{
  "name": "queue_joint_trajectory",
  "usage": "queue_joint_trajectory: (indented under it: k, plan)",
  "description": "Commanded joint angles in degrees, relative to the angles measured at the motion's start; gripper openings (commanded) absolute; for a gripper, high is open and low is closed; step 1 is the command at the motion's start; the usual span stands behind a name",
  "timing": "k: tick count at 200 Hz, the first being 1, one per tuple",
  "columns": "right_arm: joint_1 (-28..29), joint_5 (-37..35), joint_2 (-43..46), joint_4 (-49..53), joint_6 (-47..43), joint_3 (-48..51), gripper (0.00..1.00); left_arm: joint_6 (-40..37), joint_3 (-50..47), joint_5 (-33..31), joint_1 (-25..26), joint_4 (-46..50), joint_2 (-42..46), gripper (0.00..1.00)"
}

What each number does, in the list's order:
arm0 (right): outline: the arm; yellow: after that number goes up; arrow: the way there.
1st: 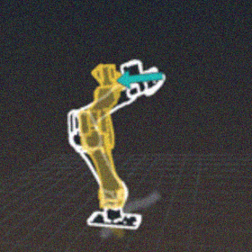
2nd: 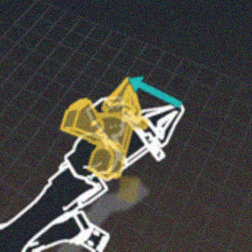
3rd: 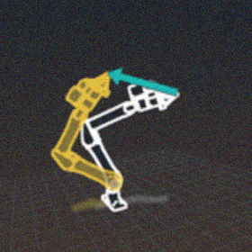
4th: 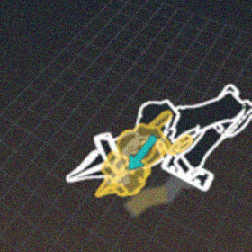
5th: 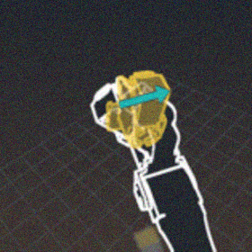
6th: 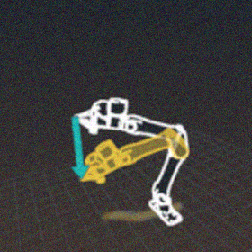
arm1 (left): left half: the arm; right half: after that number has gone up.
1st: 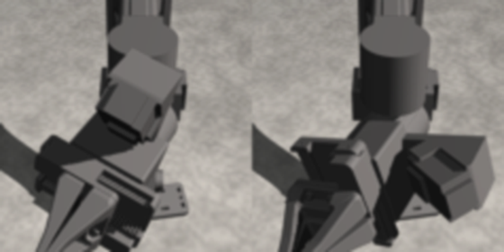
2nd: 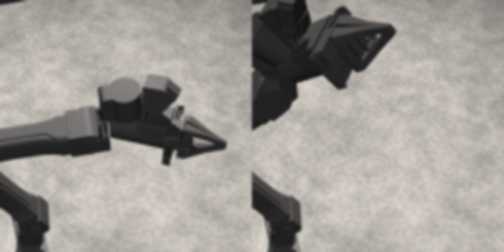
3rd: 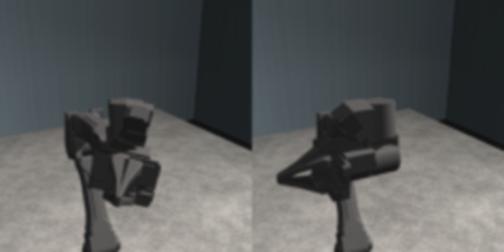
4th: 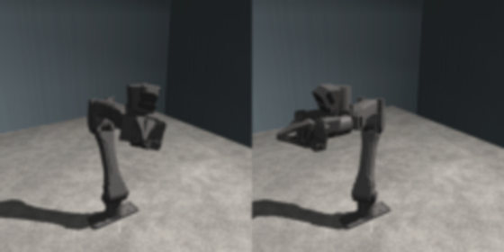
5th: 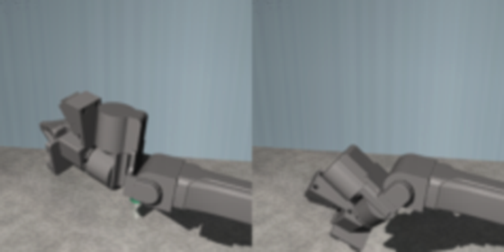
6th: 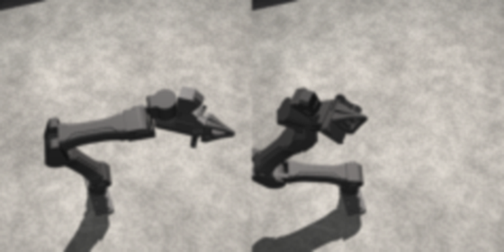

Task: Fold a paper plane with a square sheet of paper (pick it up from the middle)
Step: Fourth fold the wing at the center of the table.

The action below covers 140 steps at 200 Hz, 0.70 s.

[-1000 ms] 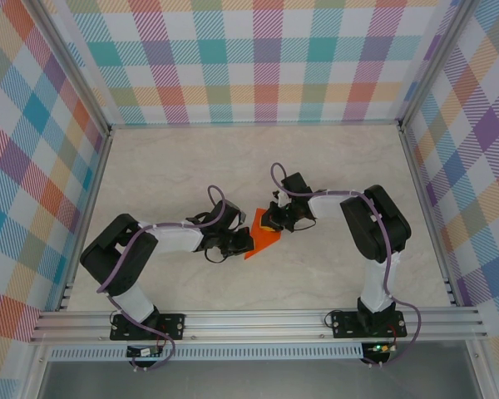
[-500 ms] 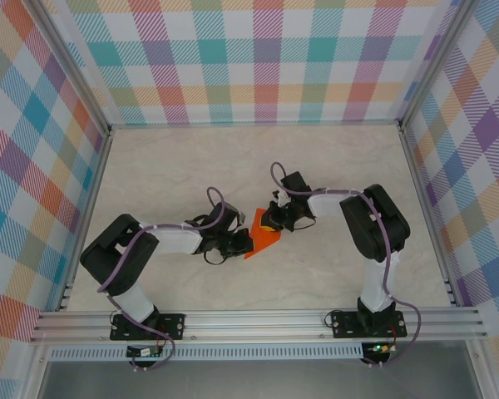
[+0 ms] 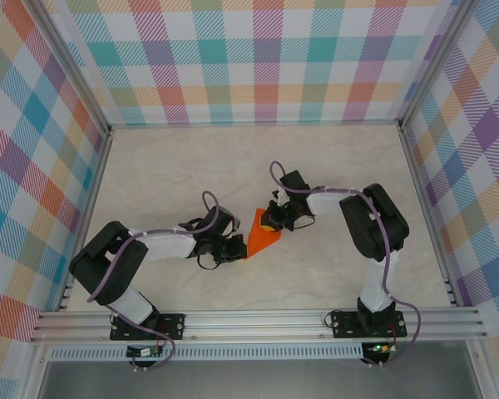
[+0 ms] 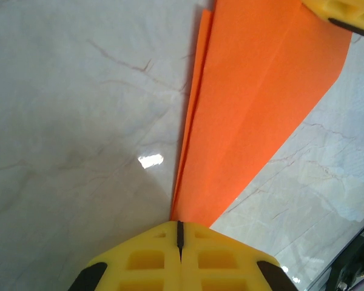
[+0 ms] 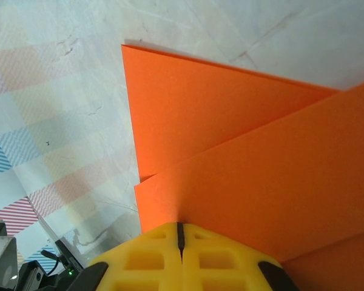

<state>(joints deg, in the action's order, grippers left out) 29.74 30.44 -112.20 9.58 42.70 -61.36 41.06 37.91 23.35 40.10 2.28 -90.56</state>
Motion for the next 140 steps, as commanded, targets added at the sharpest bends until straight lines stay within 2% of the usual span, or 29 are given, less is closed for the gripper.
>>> queue_joint_trajectory:
  k: [1,45,77,102,140]
  plan:
    - [0.00,-10.59,-5.05,6.37,0.54,2.05,0.00,-1.21,-2.05,0.91,0.85,9.08,1.08,0.00]
    - [0.05,-10.40,-5.07,6.41,0.55,1.96,0.00,-2.16,-0.52,0.26,1.08,10.52,0.80,0.00]
    - [0.06,-9.79,-4.78,6.33,0.24,1.69,0.00,-4.12,3.73,-2.82,1.08,12.31,4.59,0.00]
    - [0.06,-8.76,-4.60,6.07,-0.18,1.12,0.00,-3.03,5.71,-4.59,1.04,8.05,6.14,0.00]
    - [0.15,-8.16,-4.38,6.33,-0.43,0.24,0.00,-0.49,8.04,-6.18,1.10,3.08,0.71,0.00]
